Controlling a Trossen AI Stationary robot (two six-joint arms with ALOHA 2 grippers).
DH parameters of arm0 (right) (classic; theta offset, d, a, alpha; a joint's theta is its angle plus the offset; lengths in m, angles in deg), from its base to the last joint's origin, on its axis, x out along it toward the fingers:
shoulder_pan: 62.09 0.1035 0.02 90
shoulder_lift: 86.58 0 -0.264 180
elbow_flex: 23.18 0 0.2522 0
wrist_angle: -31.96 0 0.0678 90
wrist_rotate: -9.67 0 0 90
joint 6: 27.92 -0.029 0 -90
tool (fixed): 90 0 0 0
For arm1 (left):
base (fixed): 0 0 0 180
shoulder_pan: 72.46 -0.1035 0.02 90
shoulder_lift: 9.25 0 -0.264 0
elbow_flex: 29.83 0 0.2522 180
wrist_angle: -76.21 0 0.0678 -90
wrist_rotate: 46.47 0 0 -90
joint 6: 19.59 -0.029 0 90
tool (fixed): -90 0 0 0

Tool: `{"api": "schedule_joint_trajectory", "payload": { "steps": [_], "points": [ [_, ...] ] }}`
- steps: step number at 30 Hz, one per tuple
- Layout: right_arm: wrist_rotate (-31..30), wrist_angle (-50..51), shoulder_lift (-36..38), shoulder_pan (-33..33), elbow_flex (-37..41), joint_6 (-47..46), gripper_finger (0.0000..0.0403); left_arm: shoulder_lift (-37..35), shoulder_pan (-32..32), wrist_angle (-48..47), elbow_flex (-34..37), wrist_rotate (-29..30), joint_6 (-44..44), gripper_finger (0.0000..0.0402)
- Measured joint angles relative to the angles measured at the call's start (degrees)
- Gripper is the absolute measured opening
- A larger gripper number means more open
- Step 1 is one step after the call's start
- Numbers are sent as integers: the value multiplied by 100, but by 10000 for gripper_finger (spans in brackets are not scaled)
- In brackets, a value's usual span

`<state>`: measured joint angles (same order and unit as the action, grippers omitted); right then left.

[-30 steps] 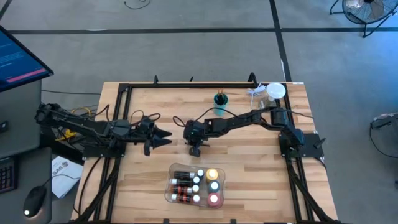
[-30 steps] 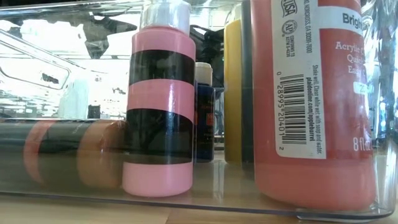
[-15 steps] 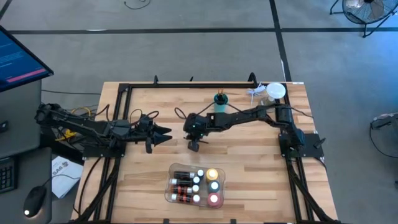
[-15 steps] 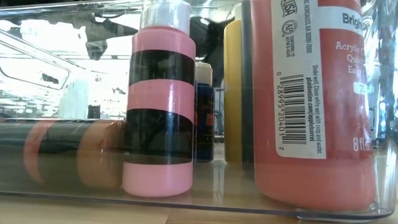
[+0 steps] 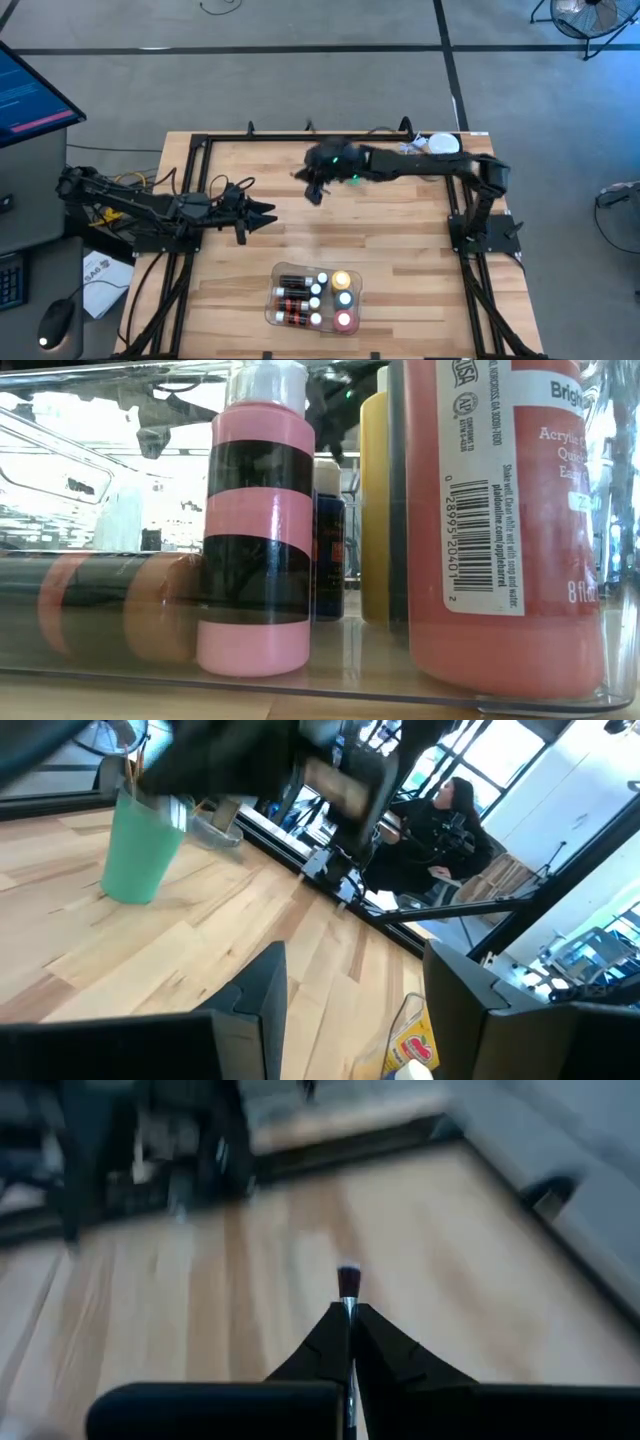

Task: Pick & Place Paint Supplies
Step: Put the silver paint brush into the green cup

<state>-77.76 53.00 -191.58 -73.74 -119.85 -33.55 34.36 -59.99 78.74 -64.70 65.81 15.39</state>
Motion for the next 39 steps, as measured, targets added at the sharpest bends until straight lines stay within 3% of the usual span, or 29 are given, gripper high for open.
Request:
{"api": "schedule_joint_trajectory", "payload": {
  "steps": [5,8,18,23,29,33,39],
  "points": [
    [-268,-135,565,-390,13,173,0,0,0,-2,0,14,4,140],
    [-418,-754,932,-619,346,197,0,0,0,-29,0,26,126,140],
    [-907,-3651,2178,-1451,3055,-776,0,0,0,-89,0,26,284,140],
    [-1046,-4388,2300,-1528,3871,-839,0,0,0,-89,0,24,307,140],
    [-1672,-5406,2297,-1372,4569,-718,0,0,0,-90,0,24,455,140],
    [-1767,-6457,2298,-1337,4982,-402,0,0,0,-90,0,48,597,140],
    [-1766,-7247,2298,-1337,5380,311,0,0,-2,-84,0,446,605,140]
  ]
}}
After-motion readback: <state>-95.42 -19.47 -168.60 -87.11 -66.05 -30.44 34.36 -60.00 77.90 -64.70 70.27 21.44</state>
